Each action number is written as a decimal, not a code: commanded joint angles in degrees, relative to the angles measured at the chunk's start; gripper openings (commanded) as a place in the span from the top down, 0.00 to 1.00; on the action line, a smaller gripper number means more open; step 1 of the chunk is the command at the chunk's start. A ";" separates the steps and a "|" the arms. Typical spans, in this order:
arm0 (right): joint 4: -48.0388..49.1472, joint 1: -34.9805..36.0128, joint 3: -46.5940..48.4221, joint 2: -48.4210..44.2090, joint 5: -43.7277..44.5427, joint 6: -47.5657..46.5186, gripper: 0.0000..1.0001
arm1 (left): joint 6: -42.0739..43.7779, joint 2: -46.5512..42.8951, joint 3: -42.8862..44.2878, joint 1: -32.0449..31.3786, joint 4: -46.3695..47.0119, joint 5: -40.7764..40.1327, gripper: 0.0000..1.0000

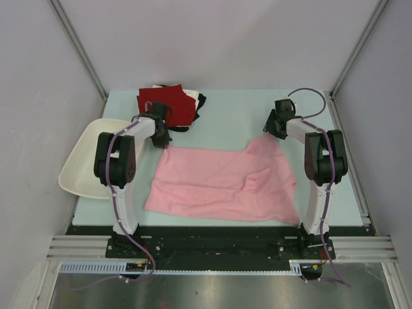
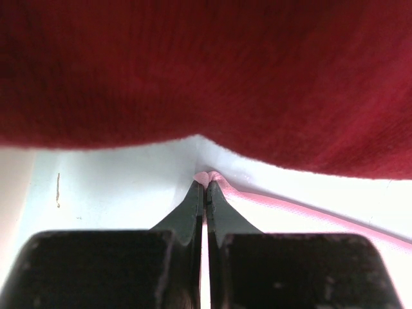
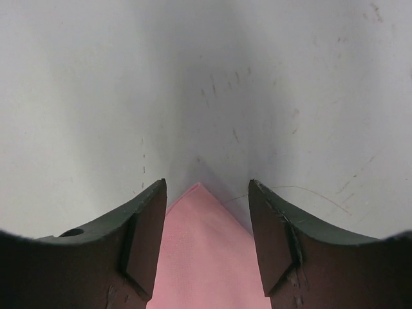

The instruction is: Fold and stack the t-shirts

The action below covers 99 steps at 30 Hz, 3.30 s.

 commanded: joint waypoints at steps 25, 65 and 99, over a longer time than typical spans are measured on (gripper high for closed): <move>-6.05 2.16 0.21 -4.00 4.22 -0.99 1.00 | 0.65 -4.28 -0.56 1.60 -2.28 1.02 1.00; -37.77 28.34 -36.97 -75.03 19.07 18.95 1.00 | 5.66 -43.75 -32.90 1.25 -4.38 11.74 1.00; -70.91 68.51 -35.83 -73.02 35.60 66.51 0.60 | 6.19 -54.12 -35.80 1.34 -10.80 17.27 0.48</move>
